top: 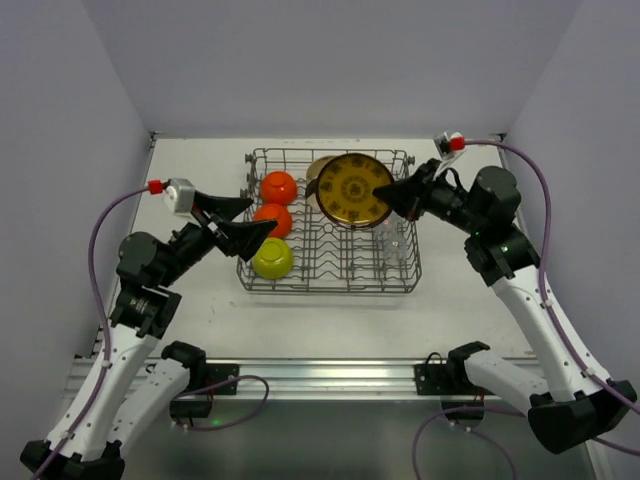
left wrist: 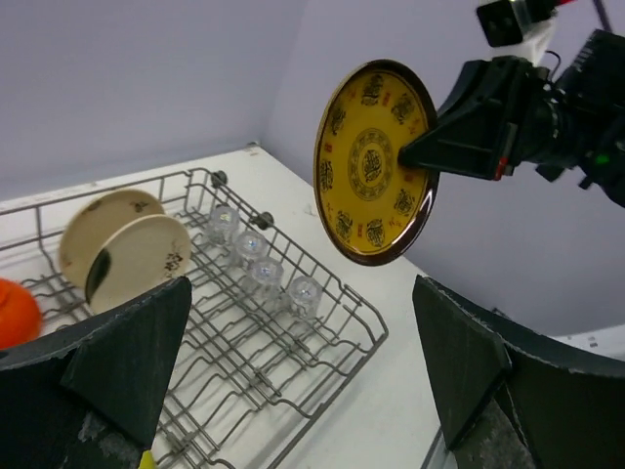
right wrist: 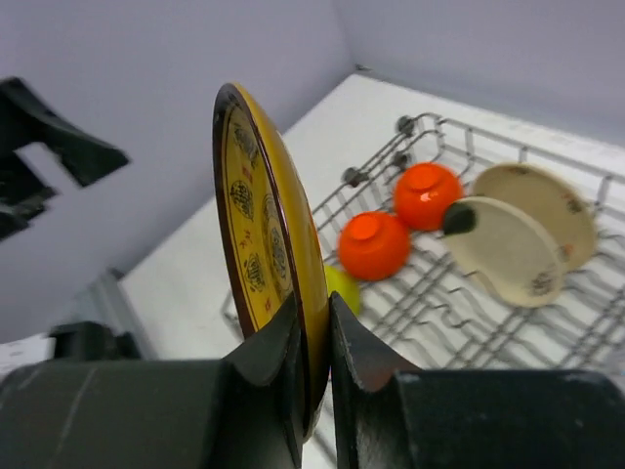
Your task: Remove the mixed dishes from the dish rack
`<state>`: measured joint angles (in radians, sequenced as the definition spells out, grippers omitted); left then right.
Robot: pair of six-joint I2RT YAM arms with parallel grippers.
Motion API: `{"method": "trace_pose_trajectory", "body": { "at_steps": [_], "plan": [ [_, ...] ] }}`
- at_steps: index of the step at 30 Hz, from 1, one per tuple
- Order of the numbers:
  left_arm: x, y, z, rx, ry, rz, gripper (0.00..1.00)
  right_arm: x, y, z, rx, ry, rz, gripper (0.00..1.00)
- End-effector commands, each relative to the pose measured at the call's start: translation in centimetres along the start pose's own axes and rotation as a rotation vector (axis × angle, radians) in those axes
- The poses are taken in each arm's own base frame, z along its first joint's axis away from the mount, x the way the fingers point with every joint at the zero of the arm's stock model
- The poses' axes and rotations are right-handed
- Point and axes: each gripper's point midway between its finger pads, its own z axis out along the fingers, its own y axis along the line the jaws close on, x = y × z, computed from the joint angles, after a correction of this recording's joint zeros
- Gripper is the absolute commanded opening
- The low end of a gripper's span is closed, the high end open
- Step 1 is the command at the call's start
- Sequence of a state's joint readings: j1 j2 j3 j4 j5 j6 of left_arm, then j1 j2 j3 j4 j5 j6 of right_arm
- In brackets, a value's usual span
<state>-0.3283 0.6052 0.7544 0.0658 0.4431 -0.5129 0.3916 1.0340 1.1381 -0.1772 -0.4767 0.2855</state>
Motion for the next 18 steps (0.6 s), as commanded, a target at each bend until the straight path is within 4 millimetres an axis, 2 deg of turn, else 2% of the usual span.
{"method": "trace_pose_trajectory", "body": {
  "at_steps": [1, 4, 5, 6, 7, 10, 12, 16, 18],
  "plan": [
    [-0.1, -3.8, 1.3, 0.252, 0.036, -0.061, 1.00, 0.7, 5.0, -1.7, -0.333, 0.058, 0.330, 0.00],
    [-0.2, -4.8, 2.0, 0.341, 0.033, -0.082, 1.00, 1.9, 6.8, -2.8, -0.469, 0.118, 0.349, 0.00],
    [0.0, -5.1, 2.0, 0.362, 0.043, -0.119, 1.00, 1.5, 7.3, -3.0, -0.503, 0.105, 0.353, 0.00],
    [0.5, -5.5, 2.1, 0.404, 0.069, -0.135, 1.00, 1.5, 7.5, -3.2, -0.516, 0.104, 0.354, 0.00],
    [0.2, -6.2, 2.0, 0.456, 0.051, -0.125, 0.99, 1.6, 7.5, -3.2, -0.513, 0.101, 0.356, 0.00],
    [0.9, -6.8, 2.4, 0.502, 0.086, -0.177, 0.98, 1.6, 7.6, -3.3, -0.526, 0.101, 0.344, 0.00],
    [1.4, -6.4, 2.8, 0.494, 0.100, -0.191, 0.92, 1.7, 7.7, -3.3, -0.544, 0.104, 0.341, 0.00],
    [2.3, -6.1, 3.4, 0.484, 0.120, -0.215, 0.70, 2.2, 7.5, -3.0, -0.544, 0.111, 0.355, 0.00],
    [2.7, -6.1, 3.8, 0.484, 0.134, -0.230, 0.68, 2.3, 7.3, -2.8, -0.537, 0.114, 0.362, 0.00]
  ]
}}
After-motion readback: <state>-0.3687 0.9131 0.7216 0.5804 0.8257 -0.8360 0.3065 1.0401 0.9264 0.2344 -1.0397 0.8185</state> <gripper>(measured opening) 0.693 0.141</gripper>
